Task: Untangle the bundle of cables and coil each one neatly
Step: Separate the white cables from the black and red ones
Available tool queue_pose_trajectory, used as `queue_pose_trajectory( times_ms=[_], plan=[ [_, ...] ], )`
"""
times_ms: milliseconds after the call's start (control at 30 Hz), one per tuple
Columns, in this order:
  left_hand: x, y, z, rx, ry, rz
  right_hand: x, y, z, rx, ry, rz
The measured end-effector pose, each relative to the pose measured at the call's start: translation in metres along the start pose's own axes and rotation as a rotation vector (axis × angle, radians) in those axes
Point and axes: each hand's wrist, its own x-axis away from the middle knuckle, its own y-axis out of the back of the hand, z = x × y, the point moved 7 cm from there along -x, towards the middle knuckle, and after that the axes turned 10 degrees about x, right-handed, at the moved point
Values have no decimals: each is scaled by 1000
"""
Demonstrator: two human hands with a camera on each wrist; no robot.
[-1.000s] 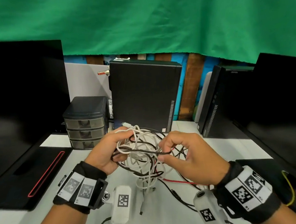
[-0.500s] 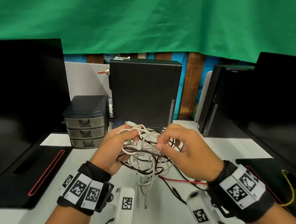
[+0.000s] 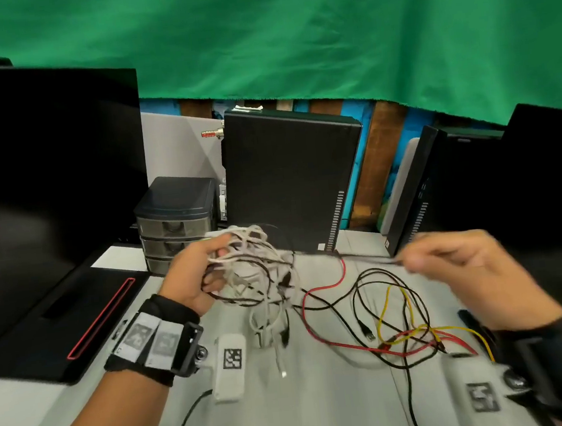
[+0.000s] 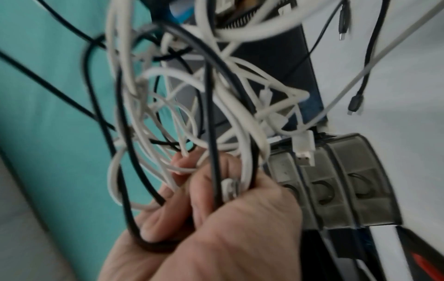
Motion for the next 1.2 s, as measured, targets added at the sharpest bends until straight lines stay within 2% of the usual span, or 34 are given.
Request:
queue_pose_trajectory(
  times_ms=[67, 167, 267, 333, 400, 500, 567, 600, 667, 733, 833, 967, 1033, 1100, 1200],
  plan=[
    [-6, 20, -10, 129, 4, -77, 6, 37, -16, -200, -5, -125],
    [-9, 36, -20, 222, -25, -111, 13, 78, -63, -411, -148, -360],
    [-12, 36, -19, 210, -76, -120, 22, 86, -114, -266, -427, -626],
    [-13, 35, -18, 188, -114, -144, 26, 82, -127, -83, -523, -710],
    [-10, 34, -21, 143, -155, -182, 20, 73, -128, 86, -544, -638],
    [1, 25, -24, 44, -226, -213, 7, 46, -115, 388, -565, -336],
    [9, 12, -23, -38, -287, -229, -3, 15, -93, 637, -470, -119],
    [12, 5, -20, -74, -307, -230, -8, -3, -77, 664, -371, -73],
    [18, -12, -14, -98, -326, -204, -16, -40, -38, 543, -173, -52],
    [24, -28, -8, -94, -338, -167, -25, -74, -11, 485, -78, -23],
    [34, -40, -3, -138, -360, -135, -42, -105, 1, 569, -56, 38],
    [35, -39, -5, -190, -372, -117, -48, -111, 2, 618, -8, 102],
    [32, -35, -7, -183, -364, -128, -44, -101, 6, 614, 70, 63],
    [26, -23, -11, -169, -348, -193, -39, -72, 8, 592, 101, -87],
    [18, 2, -25, -115, -348, -311, -27, -8, -1, 544, 56, -312]
  ],
)
